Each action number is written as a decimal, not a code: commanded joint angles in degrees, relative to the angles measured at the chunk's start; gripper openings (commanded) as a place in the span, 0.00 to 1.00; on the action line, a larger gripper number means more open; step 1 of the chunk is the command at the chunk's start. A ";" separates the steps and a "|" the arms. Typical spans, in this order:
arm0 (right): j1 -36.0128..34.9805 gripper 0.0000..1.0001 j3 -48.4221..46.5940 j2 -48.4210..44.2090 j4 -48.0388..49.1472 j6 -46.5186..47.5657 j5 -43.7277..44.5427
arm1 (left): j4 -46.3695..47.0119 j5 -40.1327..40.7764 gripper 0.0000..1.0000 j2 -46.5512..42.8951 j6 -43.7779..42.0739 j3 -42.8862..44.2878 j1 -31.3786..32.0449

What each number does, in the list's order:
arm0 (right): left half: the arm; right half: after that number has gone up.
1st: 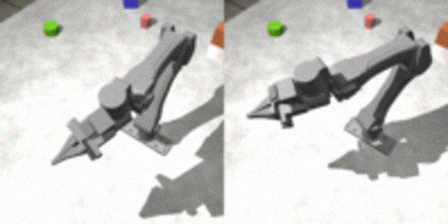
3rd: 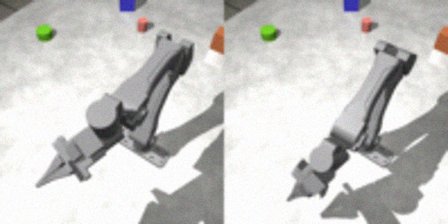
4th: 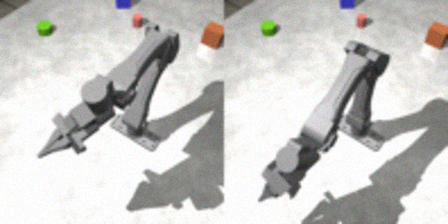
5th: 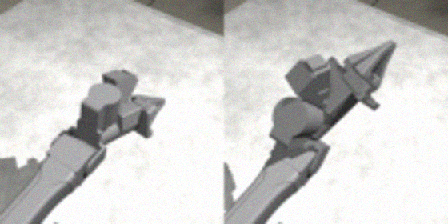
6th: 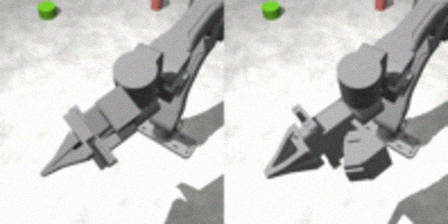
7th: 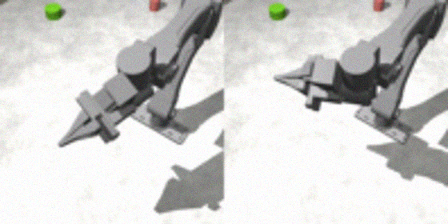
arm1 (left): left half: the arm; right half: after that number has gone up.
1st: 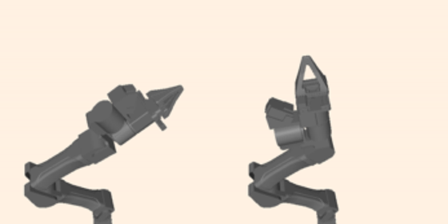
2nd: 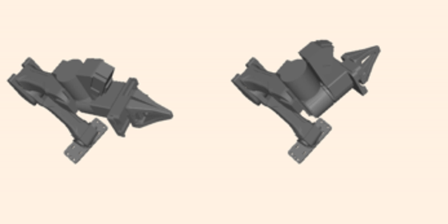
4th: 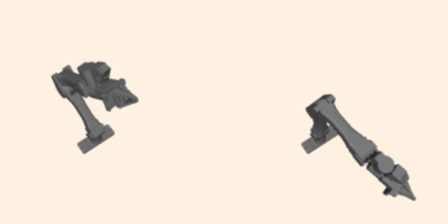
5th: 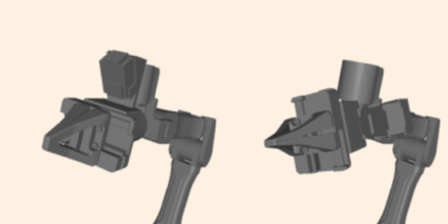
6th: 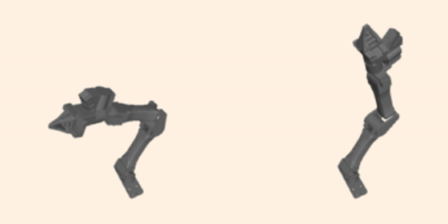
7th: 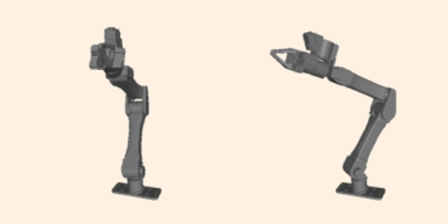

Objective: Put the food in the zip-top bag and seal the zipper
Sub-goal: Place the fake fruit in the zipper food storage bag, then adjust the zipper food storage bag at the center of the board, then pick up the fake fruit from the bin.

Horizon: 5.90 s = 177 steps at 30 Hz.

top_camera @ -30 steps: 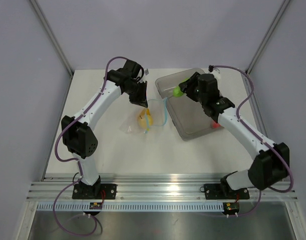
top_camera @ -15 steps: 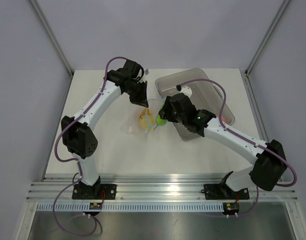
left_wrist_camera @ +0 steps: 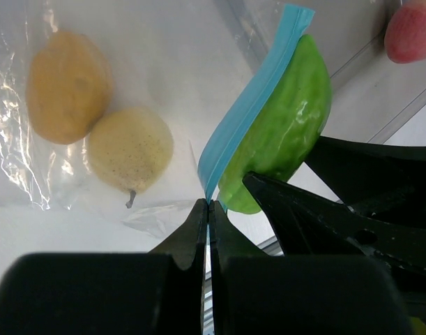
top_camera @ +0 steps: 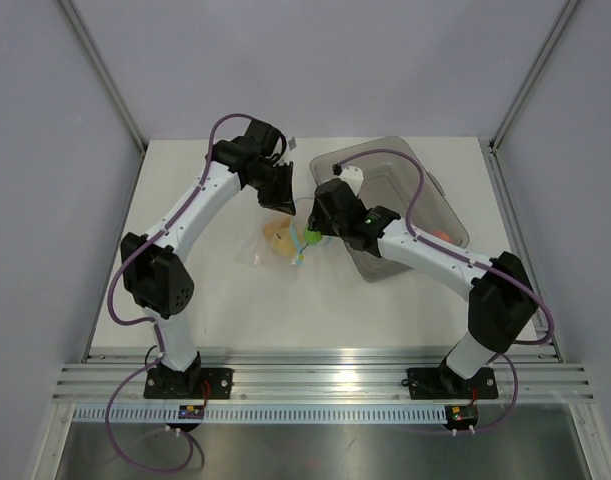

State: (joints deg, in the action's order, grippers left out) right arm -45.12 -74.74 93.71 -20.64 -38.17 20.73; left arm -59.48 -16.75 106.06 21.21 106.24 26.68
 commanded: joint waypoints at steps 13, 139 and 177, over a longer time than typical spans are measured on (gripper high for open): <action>-0.40 0.42 -5.68 2.97 3.24 1.43 7.66 | 1.13 -1.79 0.00 -4.37 -1.79 -0.33 -0.31; 34.05 0.99 4.25 -4.16 -25.94 12.68 4.58 | 5.70 -6.71 0.00 -5.25 1.20 -1.82 -4.18; 21.15 0.47 -7.43 -17.24 -21.72 14.36 -6.84 | 5.17 -5.57 0.00 -4.99 0.76 -2.53 -4.18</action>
State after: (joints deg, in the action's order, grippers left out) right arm -18.11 -77.89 78.04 -41.52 -22.50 17.23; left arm -55.48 -22.02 100.79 22.46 102.37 22.31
